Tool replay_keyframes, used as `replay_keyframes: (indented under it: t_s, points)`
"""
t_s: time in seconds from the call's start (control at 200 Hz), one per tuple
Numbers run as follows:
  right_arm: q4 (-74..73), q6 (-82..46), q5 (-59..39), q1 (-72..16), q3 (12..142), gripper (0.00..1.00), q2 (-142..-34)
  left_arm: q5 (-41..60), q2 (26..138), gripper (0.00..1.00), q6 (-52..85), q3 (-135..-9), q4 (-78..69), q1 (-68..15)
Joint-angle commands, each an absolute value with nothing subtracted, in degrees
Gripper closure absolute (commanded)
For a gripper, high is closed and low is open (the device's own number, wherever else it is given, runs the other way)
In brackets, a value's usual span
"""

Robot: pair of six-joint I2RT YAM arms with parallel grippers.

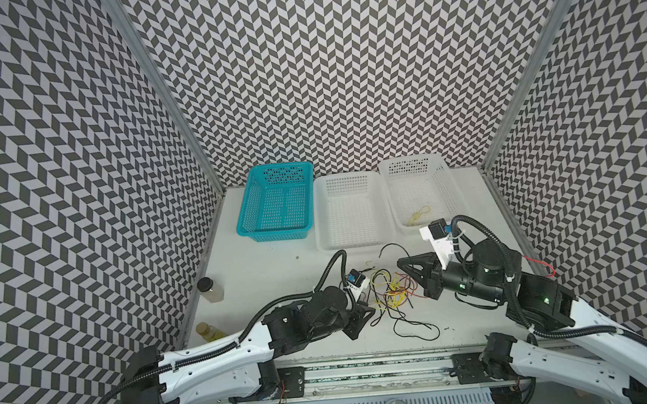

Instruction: Untangle the cables

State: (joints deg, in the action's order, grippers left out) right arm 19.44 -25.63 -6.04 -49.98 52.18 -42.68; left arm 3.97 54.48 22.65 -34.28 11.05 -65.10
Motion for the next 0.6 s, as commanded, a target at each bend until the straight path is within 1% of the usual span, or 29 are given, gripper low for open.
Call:
replay_keyframes:
  t_s: [0.0,0.14,0.165,0.24,0.28,0.326,0.426,0.496,0.596]
  points:
    - [17.6,-26.6,-5.5,-49.8,52.9,1.00,-41.1,3.4,54.6,0.83,21.9,-36.0,13.1,-65.4]
    - [22.7,-27.3,1.6,-49.4,52.4,1.00,-39.4,4.0,54.1,1.00,22.7,-37.0,15.1,-65.4]
    - [24.1,-27.2,2.9,-49.3,52.7,0.97,-39.2,4.0,53.9,1.00,23.0,-37.3,15.6,-65.4]
    - [28.4,-26.7,6.3,-48.8,53.5,0.81,-38.9,5.3,53.3,1.00,23.8,-38.1,16.5,-65.3]
    - [30.5,-26.6,7.5,-48.4,54.0,0.76,-39.0,6.4,53.1,1.00,24.6,-38.5,16.9,-65.3]
    - [32.1,-26.3,7.5,-48.1,54.5,0.71,-39.1,8.1,53.2,1.00,24.9,-39.2,17.6,-65.3]
    - [35.7,-25.4,6.0,-48.0,56.4,0.56,-40.0,11.6,54.5,1.00,24.9,-42.1,20.9,-65.3]
    - [37.6,-24.3,3.4,-48.0,58.2,0.52,-40.9,13.6,55.7,1.00,26.4,-44.6,23.6,-65.4]
    - [38.1,-21.6,-4.1,-48.0,59.1,0.51,-42.3,14.4,56.4,1.00,26.3,-46.8,26.6,-65.4]
